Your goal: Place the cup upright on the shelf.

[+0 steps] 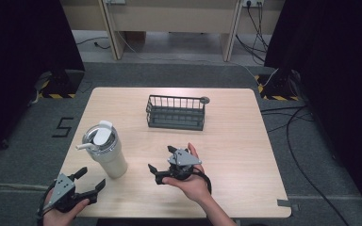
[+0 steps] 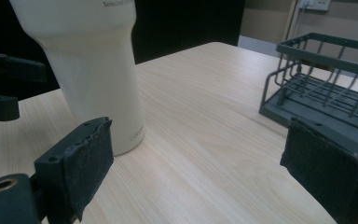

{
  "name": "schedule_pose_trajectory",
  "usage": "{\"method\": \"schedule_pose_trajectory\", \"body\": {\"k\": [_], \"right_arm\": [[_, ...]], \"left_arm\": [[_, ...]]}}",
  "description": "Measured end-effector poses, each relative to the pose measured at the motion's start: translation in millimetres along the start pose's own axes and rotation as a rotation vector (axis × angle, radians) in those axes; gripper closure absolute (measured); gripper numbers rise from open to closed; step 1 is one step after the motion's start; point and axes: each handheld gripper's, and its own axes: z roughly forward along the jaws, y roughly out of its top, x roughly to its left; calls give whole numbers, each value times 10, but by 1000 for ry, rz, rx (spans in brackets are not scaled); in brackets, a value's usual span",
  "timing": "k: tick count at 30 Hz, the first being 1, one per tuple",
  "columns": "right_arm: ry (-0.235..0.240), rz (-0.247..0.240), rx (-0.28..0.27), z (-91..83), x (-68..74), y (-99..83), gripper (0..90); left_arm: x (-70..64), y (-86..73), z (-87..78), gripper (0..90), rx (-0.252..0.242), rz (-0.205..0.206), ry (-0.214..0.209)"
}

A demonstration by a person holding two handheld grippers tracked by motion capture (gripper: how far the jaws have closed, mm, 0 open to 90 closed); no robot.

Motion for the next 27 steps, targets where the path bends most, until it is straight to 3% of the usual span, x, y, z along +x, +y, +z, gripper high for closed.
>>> {"method": "schedule_pose_trajectory", "body": {"k": [27], "right_arm": [[126, -44, 17, 574, 328, 114, 103]], "left_arm": [[-19, 8, 3, 147, 0, 12, -5]]}}
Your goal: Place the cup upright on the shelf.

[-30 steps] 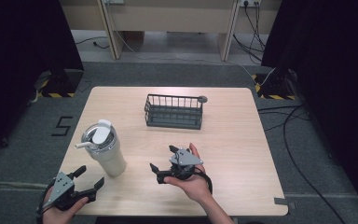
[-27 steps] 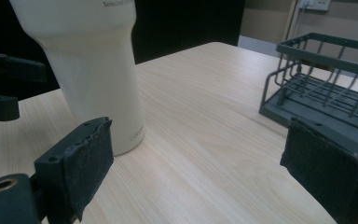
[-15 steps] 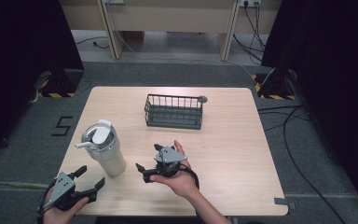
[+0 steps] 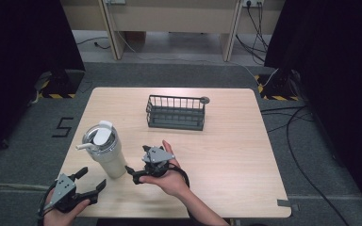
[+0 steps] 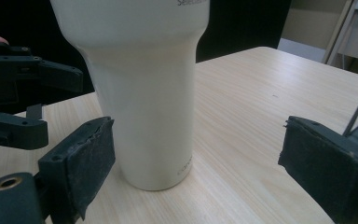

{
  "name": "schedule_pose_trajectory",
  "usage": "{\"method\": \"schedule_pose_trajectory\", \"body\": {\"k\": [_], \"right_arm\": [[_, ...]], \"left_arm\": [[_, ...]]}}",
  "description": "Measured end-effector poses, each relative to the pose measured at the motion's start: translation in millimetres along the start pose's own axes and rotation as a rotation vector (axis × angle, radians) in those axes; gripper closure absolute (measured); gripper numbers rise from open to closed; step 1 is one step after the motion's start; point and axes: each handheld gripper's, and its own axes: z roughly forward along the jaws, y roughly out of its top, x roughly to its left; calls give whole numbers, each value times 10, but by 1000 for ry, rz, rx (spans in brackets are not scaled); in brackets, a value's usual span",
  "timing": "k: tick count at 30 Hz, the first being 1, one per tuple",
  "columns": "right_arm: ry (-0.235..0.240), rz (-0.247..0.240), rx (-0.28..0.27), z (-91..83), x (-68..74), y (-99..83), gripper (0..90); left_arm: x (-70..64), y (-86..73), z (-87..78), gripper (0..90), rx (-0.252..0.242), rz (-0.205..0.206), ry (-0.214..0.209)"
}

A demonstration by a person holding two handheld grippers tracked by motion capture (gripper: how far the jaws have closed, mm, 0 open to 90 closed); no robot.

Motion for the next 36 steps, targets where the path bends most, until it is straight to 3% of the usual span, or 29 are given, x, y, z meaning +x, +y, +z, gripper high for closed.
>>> {"method": "schedule_pose_trajectory", "body": {"k": [11, 25, 36], "right_arm": [[57, -13, 11, 278, 128, 41, 100], [69, -21, 34, 563, 191, 21, 98], [67, -7, -5, 731, 255, 10, 83]], "left_arm": [[-3, 0, -10, 147, -1, 4, -4], [26, -13, -50, 146, 2, -4, 4], [31, -22, -45, 145, 7, -12, 1]]}}
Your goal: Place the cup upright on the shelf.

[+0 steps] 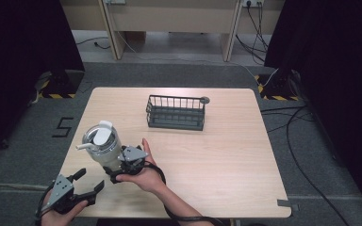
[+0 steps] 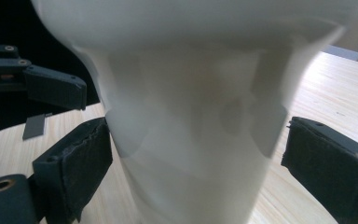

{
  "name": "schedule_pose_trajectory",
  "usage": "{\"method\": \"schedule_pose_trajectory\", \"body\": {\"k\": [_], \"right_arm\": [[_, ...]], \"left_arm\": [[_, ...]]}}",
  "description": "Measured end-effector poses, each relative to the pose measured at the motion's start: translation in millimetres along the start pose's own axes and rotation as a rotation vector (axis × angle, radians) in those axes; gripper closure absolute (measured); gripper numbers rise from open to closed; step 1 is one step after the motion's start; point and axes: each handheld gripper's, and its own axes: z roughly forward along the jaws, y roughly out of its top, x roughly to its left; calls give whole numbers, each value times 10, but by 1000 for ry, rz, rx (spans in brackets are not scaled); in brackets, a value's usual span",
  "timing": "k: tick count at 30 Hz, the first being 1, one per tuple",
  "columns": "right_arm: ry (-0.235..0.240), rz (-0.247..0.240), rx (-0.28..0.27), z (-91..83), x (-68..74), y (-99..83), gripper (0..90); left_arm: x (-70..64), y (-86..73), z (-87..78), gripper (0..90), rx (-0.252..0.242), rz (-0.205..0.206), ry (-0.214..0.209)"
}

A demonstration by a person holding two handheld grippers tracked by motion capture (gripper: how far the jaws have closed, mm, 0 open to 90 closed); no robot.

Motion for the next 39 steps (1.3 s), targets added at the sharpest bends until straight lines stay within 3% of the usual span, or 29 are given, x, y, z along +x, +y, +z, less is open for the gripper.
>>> {"method": "schedule_pose_trajectory", "body": {"k": [21, 39], "right_arm": [[-15, -46, -43, 198, 38, 6, 76], [-11, -37, -77, 229, 17, -28, 115]], "left_arm": [[4, -5, -2, 145, 6, 0, -9], [12, -15, 3, 150, 11, -9, -19]]}}
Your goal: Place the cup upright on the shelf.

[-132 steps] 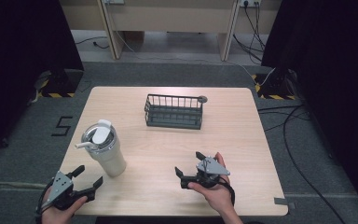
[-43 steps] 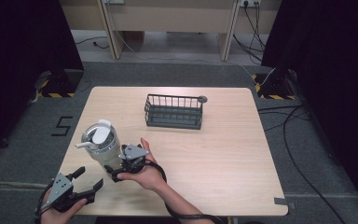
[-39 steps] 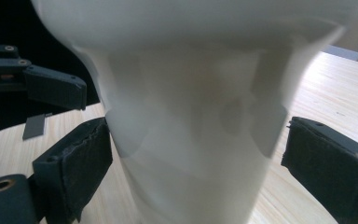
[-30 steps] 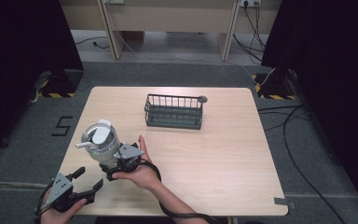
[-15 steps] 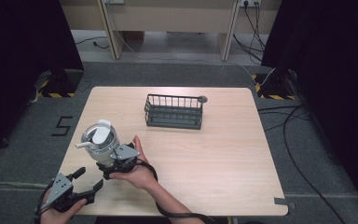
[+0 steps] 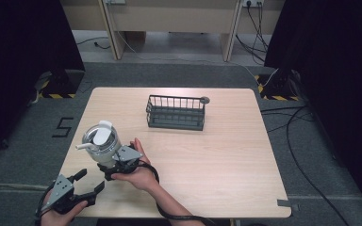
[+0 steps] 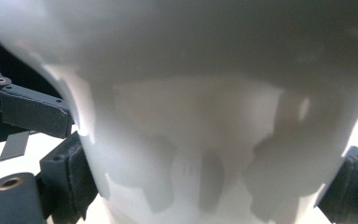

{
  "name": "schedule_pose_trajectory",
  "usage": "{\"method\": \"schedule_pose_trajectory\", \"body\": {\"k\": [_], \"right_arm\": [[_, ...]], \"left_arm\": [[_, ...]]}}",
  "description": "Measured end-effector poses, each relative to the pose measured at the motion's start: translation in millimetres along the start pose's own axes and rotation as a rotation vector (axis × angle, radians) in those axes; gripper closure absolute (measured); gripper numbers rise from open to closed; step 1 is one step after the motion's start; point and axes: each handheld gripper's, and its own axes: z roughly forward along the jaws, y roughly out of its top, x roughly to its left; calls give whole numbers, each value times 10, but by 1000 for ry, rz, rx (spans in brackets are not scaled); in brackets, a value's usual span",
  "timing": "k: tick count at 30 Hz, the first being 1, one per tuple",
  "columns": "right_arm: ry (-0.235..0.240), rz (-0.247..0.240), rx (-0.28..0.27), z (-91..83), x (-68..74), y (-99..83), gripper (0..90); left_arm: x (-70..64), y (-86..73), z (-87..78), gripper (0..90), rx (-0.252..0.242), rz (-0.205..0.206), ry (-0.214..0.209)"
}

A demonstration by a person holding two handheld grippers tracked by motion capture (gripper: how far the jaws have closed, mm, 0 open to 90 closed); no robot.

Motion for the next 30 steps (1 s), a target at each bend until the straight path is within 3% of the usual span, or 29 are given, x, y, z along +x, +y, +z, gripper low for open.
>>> {"method": "schedule_pose_trajectory", "body": {"k": [22, 30], "right_arm": [[-2, 54, -7, -26, -18, 34, 116], [-17, 39, -18, -106, -73, 129, 117]], "left_arm": [[20, -2, -7, 155, -4, -9, 6], [19, 3, -5, 155, -6, -7, 7]]}}
